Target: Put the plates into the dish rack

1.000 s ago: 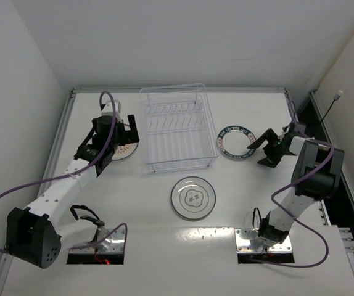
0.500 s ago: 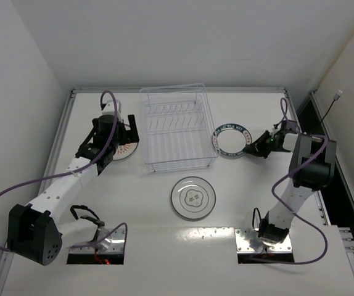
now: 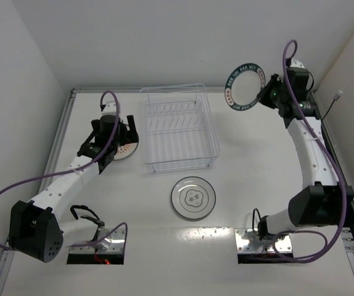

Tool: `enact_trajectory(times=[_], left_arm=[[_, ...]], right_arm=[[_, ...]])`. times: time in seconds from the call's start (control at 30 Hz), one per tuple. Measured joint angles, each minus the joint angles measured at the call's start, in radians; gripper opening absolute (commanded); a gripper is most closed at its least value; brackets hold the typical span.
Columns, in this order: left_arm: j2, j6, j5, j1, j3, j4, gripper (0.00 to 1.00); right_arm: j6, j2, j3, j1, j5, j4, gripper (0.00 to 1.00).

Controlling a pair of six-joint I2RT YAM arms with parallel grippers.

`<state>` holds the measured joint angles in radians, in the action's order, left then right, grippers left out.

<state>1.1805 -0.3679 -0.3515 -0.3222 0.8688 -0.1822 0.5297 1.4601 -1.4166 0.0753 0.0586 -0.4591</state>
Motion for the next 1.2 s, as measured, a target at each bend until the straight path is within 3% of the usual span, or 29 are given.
enact_trajectory(times=[0.23,0.43,1.03,1.17,1.2], left_arm=[[0.009,-0.006,-0.028,0.000,0.012,-0.013,1.00],[0.011,-0.007,-0.046,0.000,0.020,-0.014,1.00],[0.017,-0.011,-0.066,0.000,0.026,-0.019,1.00],[0.017,-0.011,-0.070,0.000,0.026,-0.020,1.00],[0.017,-0.011,-0.072,0.000,0.026,-0.020,1.00]], right_arm=[[-0.068,0.114,-0.211,-0.170,-0.177,-0.058,0.00],[-0.113,0.328,-0.363,-0.273,-0.303,-0.143,0.00],[-0.142,0.623,-0.595,-0.459,-0.543,-0.225,0.00],[-0.144,0.698,-0.677,-0.503,-0.604,-0.261,0.04],[-0.146,0.719,-0.695,-0.513,-0.617,-0.269,0.10]])
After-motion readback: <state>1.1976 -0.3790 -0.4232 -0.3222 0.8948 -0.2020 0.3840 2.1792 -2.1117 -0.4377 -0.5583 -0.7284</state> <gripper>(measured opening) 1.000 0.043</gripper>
